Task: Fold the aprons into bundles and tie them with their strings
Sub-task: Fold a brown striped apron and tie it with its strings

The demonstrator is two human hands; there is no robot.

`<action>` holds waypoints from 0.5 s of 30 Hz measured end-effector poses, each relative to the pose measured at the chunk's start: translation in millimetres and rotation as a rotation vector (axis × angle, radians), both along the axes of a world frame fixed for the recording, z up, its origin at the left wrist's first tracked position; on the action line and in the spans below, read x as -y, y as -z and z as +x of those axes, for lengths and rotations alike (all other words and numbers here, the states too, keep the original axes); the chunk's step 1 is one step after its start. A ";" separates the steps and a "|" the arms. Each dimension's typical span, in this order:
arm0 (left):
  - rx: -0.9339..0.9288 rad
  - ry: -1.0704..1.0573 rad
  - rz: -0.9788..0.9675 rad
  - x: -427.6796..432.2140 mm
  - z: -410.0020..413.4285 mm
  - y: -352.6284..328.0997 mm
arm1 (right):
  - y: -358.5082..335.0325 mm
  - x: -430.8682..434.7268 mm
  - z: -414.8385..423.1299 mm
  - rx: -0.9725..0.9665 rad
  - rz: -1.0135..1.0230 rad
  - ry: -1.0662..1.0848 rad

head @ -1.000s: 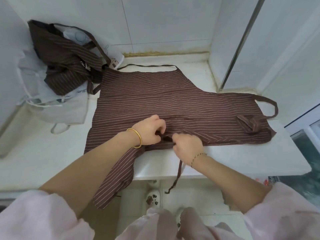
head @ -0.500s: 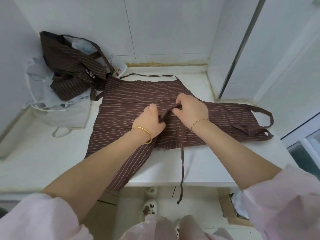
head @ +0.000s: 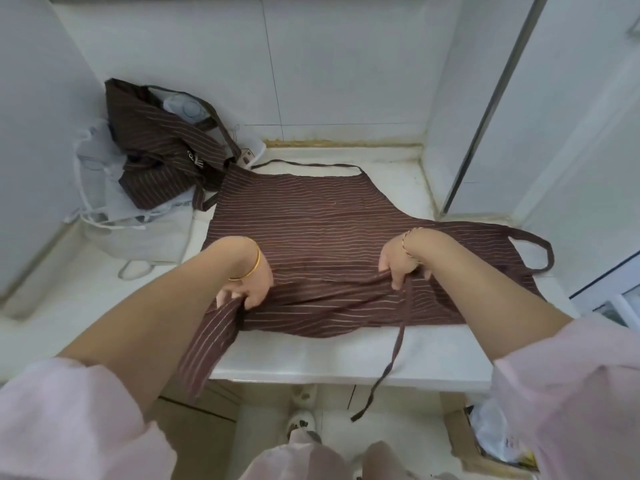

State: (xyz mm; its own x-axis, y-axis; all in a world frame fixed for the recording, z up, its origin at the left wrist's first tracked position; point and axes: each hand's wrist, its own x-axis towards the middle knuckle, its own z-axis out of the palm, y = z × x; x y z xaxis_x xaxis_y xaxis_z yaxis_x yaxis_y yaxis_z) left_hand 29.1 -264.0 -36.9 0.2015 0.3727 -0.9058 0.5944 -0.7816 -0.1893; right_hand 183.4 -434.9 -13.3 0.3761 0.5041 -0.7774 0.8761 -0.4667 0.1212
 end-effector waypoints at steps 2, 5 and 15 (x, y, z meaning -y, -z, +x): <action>-0.101 0.028 -0.034 -7.2 6.2 -0.6 | -7.5 -6.4 4.0 0.022 -0.113 -0.072; -0.092 0.213 0.173 -26.5 18.7 -4.2 | -8.1 -32.3 25.1 0.139 -0.106 -0.063; 0.744 0.119 0.562 -168.0 84.0 13.8 | 20.1 -130.6 122.1 0.506 0.615 0.434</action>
State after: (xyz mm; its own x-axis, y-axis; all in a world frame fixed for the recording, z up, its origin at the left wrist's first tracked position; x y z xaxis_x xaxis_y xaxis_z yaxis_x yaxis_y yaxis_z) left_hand 113.1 -96.0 -50.7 0.7213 0.6560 -0.2223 0.6364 -0.7543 -0.1614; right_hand 305.5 -304.4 -33.5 0.8533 0.5100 -0.1082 0.5179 -0.8530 0.0639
